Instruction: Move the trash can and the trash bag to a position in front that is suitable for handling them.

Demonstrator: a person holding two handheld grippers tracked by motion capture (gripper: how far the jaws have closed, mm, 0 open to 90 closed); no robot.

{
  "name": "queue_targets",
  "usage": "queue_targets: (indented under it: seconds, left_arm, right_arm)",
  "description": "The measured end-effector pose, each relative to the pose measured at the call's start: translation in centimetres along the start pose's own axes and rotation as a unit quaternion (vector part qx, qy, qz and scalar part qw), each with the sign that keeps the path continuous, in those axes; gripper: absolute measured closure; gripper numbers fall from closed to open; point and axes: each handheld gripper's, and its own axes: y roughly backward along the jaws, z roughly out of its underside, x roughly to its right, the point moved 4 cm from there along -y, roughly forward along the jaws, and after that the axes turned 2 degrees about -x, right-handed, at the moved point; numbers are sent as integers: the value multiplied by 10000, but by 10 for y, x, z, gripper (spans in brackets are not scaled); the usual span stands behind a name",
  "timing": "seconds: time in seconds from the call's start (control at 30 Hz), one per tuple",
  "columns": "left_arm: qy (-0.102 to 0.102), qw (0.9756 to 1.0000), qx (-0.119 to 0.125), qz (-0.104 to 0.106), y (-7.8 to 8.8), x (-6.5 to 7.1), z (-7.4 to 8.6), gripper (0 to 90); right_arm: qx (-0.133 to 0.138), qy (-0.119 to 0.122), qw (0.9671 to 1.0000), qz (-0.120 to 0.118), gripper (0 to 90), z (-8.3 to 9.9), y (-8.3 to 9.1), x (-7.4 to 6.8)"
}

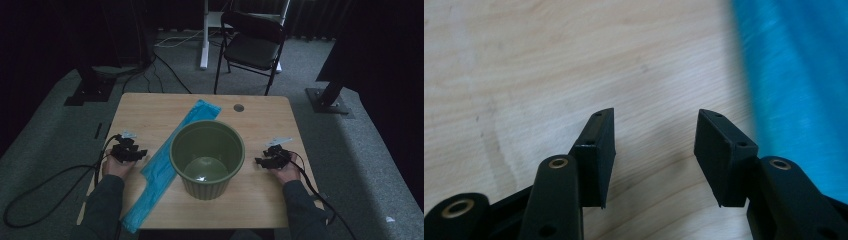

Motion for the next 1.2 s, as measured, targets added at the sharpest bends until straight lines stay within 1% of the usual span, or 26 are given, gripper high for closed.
queue_targets:
  seconds: [0.03,0.07,0.1,0.13,0.17,0.2,0.23,0.27,0.33,0.4,0.47,0.53,0.6,0.67,0.77,0.8,0.87,0.93,1.07,1.17,1.2]
  left_arm:
    - [38,9999,93,118,3,2,-2,501]
    - [35,9998,124,181,4,3,-3,501]
    - [35,9998,124,181,4,3,-3,499]
    - [-20,9994,173,287,7,7,-4,499]
    - [-20,9994,173,287,7,7,-4,496]
    - [-191,9983,222,511,13,18,-6,496]
    - [-239,9977,249,582,15,22,-6,493]
    - [-239,9977,249,582,15,22,-6,492]
    - [-390,9962,289,722,20,33,-8,492]
    - [-456,9949,364,826,24,42,-10,490]
    - [-511,9931,471,946,29,50,-13,490]
    - [-629,9906,526,1095,34,60,-15,488]
    - [-849,9884,509,1155,38,72,-16,488]
    - [-995,9852,544,1288,42,83,-17,494]
    - [-1133,9806,619,1476,48,97,-20,494]
    - [-1160,9798,623,1504,48,100,-20,494]
    - [-1257,9779,608,1555,50,106,-20,494]
    - [-1307,9763,607,1618,51,111,-19,494]
    - [-1406,9737,616,1684,55,119,-18,494]
    - [-1520,9712,623,1725,58,125,-17,494]
    - [-1529,9706,635,1748,59,127,-16,494]
  right_arm:
    - [-9,-22,10000,-21,473,0,1,0]
    - [-18,-50,10000,-76,482,0,1,0]
    - [-18,-50,10000,-76,482,0,1,0]
    - [-14,-51,9999,-116,490,-1,2,-1]
    - [-14,-51,9999,-116,490,-1,2,-1]
    - [67,61,9997,-209,496,-4,8,-8]
    - [98,92,9996,-229,496,-6,11,-10]
    - [98,92,9996,-229,496,-6,11,-10]
    - [159,167,9994,-271,489,-9,15,-16]
    - [223,280,9988,-329,488,-14,21,-25]
    - [277,354,9982,-387,488,-18,24,-31]
    - [344,407,9974,-495,488,-21,27,-37]
    - [393,460,9963,-603,488,-24,31,-44]
    - [425,549,9952,-683,488,-27,33,-52]
    - [482,725,9930,-799,490,-31,37,-65]
    - [505,808,9921,-816,490,-32,38,-69]
    - [524,893,9908,-866,491,-35,40,-74]
    - [561,956,9894,-938,495,-36,42,-78]
    - [639,1018,9867,-1095,500,-38,46,-86]
    - [642,1103,9853,-1137,501,-39,48,-90]
    - [648,1122,9847,-1169,501,-39,49,-92]
